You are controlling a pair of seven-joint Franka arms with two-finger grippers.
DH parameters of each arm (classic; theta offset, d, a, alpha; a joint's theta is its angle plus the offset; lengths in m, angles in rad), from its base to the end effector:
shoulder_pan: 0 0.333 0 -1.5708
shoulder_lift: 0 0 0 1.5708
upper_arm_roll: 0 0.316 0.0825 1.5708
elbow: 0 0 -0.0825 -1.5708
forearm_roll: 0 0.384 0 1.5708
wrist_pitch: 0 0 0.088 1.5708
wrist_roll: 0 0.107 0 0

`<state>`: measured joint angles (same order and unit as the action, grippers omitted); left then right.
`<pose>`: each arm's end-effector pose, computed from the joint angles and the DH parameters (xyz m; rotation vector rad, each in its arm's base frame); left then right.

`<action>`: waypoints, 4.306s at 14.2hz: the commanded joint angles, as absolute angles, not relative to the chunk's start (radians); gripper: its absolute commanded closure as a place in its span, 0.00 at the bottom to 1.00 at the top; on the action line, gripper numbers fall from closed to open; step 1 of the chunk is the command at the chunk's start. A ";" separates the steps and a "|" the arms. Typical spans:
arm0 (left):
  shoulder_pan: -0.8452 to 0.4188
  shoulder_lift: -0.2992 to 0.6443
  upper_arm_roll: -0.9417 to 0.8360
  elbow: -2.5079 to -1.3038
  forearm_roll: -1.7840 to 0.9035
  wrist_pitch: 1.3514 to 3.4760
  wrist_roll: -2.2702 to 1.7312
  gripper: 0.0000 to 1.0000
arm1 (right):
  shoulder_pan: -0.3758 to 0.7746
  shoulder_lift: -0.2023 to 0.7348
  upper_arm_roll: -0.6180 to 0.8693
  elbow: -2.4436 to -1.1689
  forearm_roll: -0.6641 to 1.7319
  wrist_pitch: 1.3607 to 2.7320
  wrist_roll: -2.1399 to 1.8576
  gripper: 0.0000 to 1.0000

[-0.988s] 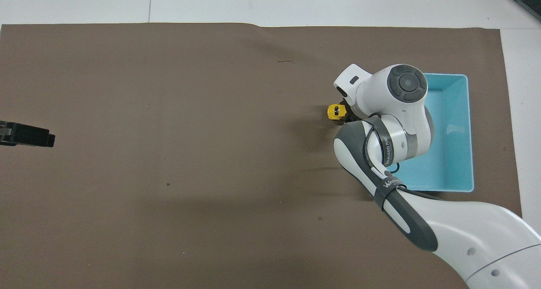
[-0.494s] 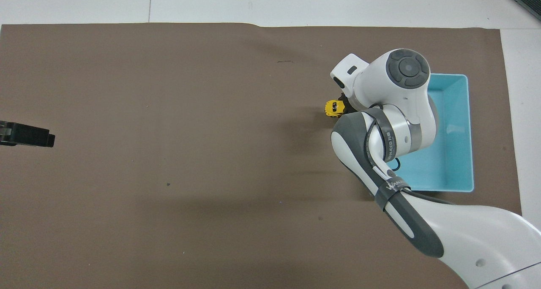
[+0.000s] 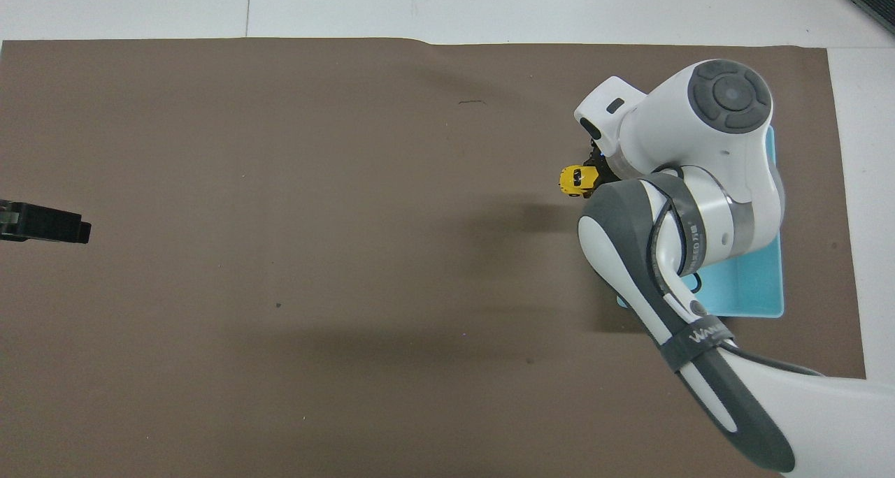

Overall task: Wind up and store yellow beetle car
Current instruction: 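Carry the car into the blue box and lower it inside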

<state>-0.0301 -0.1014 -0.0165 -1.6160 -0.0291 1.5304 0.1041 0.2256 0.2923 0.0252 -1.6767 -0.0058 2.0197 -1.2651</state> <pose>0.5178 -0.0279 0.6541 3.1056 -0.2365 0.0258 0.6294 0.1594 0.4366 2.2631 2.1446 0.0707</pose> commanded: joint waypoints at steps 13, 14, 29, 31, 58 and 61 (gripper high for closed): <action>-0.021 -0.114 -0.020 -1.617 -0.020 1.514 0.117 0.00 | 0.008 0.169 0.026 -1.842 -0.005 1.956 -1.451 0.78; -0.021 -0.114 -0.020 -1.617 -0.020 1.514 0.117 0.00 | -0.014 0.155 0.026 -1.871 -0.005 1.973 -1.468 0.78; -0.021 -0.114 -0.020 -1.617 -0.020 1.514 0.117 0.00 | -0.084 0.095 0.026 -2.100 -0.018 2.239 -1.620 0.78; -0.021 -0.114 -0.020 -1.617 -0.020 1.514 0.117 0.00 | -0.083 0.109 0.026 -2.115 -0.017 2.259 -1.609 0.78; -0.035 -0.123 -0.028 -1.634 -0.021 1.483 0.025 0.00 | -0.055 0.215 0.028 -2.161 -0.008 2.424 -1.606 0.03; -0.017 -0.123 -0.018 -1.634 -0.020 1.480 0.023 0.00 | -0.063 0.218 0.028 -2.154 -0.008 2.425 -1.608 0.00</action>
